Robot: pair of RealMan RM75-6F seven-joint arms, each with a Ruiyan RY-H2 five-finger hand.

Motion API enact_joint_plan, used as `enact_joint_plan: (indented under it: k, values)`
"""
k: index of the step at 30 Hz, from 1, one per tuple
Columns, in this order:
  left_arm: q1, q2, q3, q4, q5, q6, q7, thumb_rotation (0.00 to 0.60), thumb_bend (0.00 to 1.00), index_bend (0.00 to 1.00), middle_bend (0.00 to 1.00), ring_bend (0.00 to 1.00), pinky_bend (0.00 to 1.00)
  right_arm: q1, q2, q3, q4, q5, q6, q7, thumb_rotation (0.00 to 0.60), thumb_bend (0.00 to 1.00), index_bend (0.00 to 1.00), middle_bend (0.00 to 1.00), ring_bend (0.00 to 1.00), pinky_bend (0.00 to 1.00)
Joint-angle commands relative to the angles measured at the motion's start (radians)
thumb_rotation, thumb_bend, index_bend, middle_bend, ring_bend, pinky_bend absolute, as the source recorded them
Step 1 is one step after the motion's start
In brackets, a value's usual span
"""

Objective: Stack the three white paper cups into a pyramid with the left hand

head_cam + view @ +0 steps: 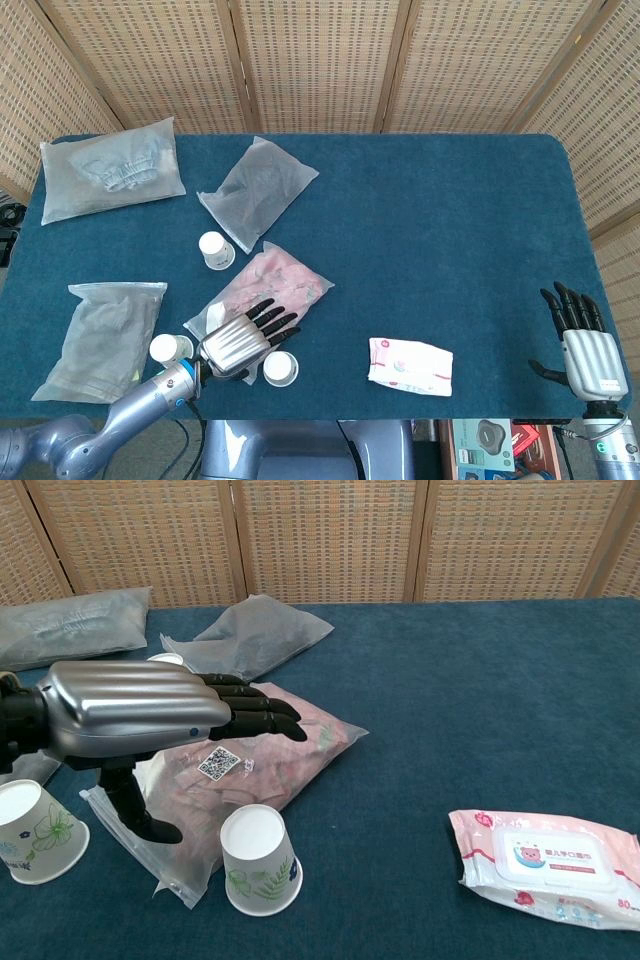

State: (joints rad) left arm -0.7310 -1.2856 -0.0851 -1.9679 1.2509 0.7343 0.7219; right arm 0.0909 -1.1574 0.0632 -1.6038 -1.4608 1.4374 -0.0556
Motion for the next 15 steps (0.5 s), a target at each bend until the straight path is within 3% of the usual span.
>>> enact_joint_plan:
  k: [1, 15]
  values:
    - [-0.038, -0.034, 0.008, 0.008, -0.075, 0.007, 0.042, 0.6, 0.22, 0.08, 0.0, 0.0, 0.0, 0.001, 0.001, 0.001, 0.001, 0.001, -0.001, 0.003, 0.6, 0.13, 0.0, 0.0, 0.0, 0.0]
    - [-0.126, -0.12, 0.055, 0.045, -0.227, 0.049, 0.115, 0.6, 0.22, 0.25, 0.0, 0.0, 0.0, -0.003, 0.011, 0.005, 0.003, 0.006, 0.001, 0.031, 0.6, 0.13, 0.0, 0.0, 0.0, 0.0]
